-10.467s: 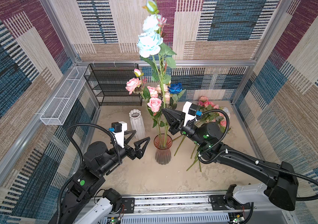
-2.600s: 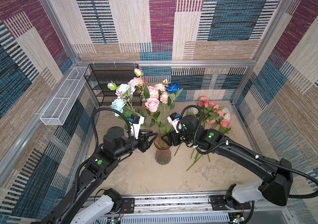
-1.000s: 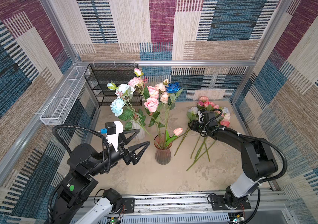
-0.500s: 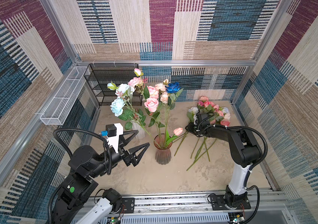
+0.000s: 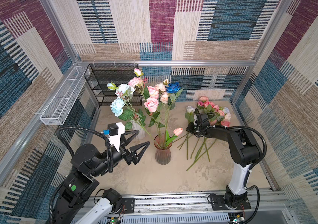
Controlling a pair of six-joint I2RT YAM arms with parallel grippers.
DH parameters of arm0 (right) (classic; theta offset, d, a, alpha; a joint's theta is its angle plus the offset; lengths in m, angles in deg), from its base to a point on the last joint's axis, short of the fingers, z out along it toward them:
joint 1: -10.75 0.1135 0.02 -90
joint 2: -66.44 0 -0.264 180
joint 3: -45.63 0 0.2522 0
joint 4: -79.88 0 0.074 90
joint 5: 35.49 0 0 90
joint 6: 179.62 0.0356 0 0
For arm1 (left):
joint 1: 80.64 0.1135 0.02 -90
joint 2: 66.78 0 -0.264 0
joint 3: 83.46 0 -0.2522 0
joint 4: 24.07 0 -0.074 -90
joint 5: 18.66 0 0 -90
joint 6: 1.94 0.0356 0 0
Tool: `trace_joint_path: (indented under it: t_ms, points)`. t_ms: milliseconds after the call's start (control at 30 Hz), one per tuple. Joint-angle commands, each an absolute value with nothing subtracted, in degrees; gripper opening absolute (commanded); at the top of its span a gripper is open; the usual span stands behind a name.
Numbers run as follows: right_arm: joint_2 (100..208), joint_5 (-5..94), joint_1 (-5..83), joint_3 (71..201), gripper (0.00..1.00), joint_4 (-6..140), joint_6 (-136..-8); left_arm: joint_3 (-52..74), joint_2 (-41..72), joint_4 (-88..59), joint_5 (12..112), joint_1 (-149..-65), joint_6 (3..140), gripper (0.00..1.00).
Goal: Arrange the flowers into the vase
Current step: 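Grasp a white rose stem and lift it toward the vase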
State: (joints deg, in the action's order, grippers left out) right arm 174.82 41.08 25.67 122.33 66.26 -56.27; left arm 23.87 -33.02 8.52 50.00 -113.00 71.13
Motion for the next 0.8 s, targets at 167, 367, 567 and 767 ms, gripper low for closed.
trace_joint_path:
  t_ms: [167, 367, 567, 767]
  points:
    - [159.5, 39.6, 25.8, 114.5, 0.0, 74.0, -58.4, 21.4, -31.6, 9.2, 48.6, -113.0, 71.6, 0.88]
    - [144.5, 40.5, 26.1, 109.3, 0.0, 73.8, -59.3, 19.1, -29.6, 9.3, 46.9, -113.0, 70.7, 0.88]
    - [129.0, 39.9, 26.7, 106.2, 0.0, 75.9, -60.1, 15.3, -26.8, 10.0, 44.1, -113.0, 70.5, 0.87]
    - [118.7, 32.6, 28.0, 107.8, 0.0, 79.9, -61.5, 10.1, -22.2, 9.9, 38.7, -113.0, 70.1, 0.83]
